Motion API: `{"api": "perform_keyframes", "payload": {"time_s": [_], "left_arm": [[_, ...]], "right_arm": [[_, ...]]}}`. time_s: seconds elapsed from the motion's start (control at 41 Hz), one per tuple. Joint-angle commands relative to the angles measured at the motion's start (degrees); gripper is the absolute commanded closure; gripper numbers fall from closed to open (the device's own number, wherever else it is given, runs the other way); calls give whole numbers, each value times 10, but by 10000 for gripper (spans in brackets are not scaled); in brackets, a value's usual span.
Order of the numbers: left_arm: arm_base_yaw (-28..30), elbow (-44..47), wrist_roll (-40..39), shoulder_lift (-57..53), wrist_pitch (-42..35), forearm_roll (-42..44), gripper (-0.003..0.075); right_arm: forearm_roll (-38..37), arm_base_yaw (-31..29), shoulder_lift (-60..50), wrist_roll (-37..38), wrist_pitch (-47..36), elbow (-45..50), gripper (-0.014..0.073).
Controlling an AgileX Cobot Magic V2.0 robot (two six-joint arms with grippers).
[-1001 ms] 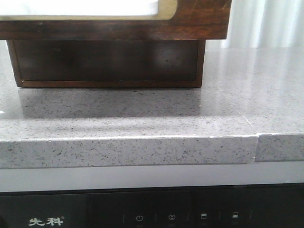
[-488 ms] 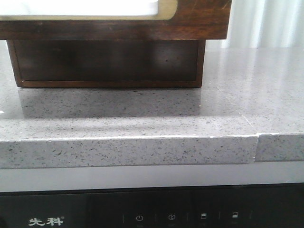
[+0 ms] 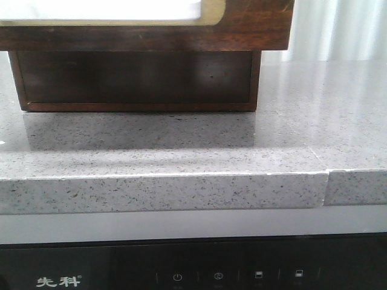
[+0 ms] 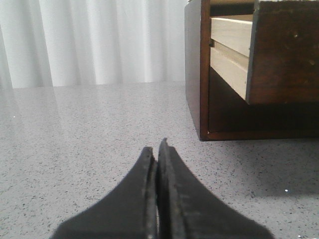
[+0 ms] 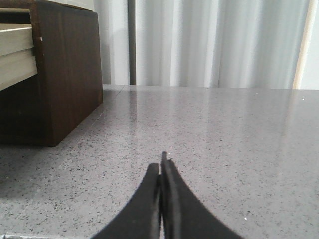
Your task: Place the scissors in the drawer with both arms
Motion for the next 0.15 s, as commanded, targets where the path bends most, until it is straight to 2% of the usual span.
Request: {"api": "perform_keyframes", "payload": {"time_s": [0.0,0.122], "left_arm": [[-1,14,-7,-10,-50,-4,741],[-1,14,-7,-10,-50,-4,741]], "right_arm": [[-9,-4,-9,-1,-45,0,661],[-9,-4,-9,-1,-45,0,661]]}}
